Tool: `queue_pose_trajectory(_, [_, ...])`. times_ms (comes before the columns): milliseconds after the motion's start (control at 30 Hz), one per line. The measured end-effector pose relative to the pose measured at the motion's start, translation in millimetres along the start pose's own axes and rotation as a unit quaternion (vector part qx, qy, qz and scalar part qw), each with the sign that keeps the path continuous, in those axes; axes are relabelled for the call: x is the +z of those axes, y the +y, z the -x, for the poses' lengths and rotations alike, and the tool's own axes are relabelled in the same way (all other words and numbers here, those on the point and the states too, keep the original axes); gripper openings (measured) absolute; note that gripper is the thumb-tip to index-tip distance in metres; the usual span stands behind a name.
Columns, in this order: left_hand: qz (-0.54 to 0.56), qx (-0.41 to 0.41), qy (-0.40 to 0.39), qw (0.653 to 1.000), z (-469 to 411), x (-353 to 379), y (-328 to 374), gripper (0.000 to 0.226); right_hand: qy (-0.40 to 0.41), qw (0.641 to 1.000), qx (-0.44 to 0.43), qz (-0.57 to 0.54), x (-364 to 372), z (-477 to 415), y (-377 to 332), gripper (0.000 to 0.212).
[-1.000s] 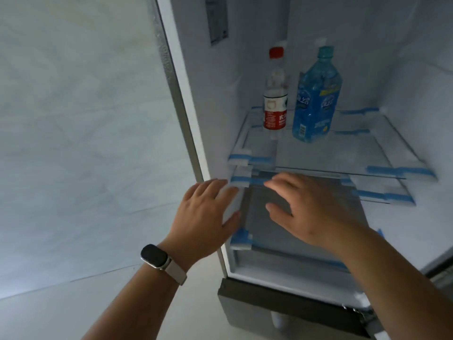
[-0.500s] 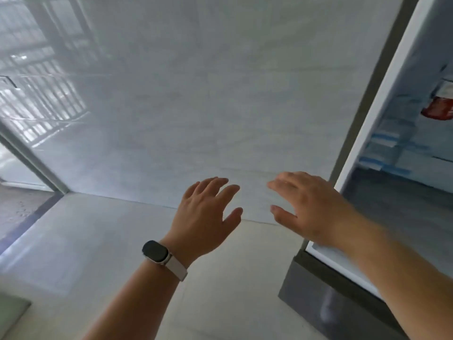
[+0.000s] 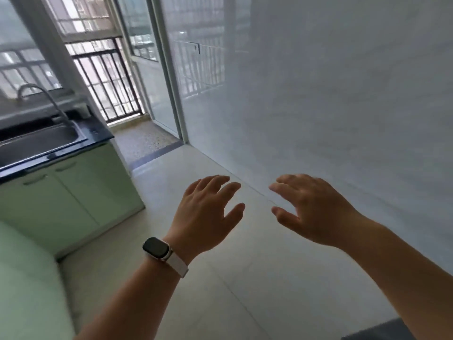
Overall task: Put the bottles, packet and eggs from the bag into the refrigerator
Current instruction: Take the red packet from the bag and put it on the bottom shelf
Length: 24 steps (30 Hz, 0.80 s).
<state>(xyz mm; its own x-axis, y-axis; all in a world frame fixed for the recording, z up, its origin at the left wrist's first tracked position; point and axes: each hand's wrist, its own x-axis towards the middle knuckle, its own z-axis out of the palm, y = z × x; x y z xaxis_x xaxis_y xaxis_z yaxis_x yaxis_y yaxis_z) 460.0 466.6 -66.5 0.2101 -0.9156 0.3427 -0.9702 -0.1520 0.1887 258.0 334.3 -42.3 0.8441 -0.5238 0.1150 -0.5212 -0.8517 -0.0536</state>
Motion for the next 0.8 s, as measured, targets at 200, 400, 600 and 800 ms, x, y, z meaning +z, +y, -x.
queue_pose_trajectory(200, [-0.015, -0.106, 0.031, 0.994, 48, -18, -66, 0.050, -0.020, 0.993, -0.114, 0.011, 11, -68, -65, 0.065])
queue_pose_trajectory(400, [-0.046, -0.191, 0.035, 0.980, 67, -23, -117, 0.050, -0.046, 0.976, -0.214, 0.000, 33, -137, -110, 0.065])
queue_pose_trajectory(600, [-0.088, -0.262, 0.021, 0.961, 53, -24, -171, 0.050, -0.064, 0.954, -0.292, -0.026, 59, -221, -138, 0.070])
queue_pose_trajectory(800, [-0.122, -0.326, 0.009, 0.937, 27, -31, -215, 0.049, -0.074, 0.930, -0.354, -0.061, 68, -305, -159, 0.069])
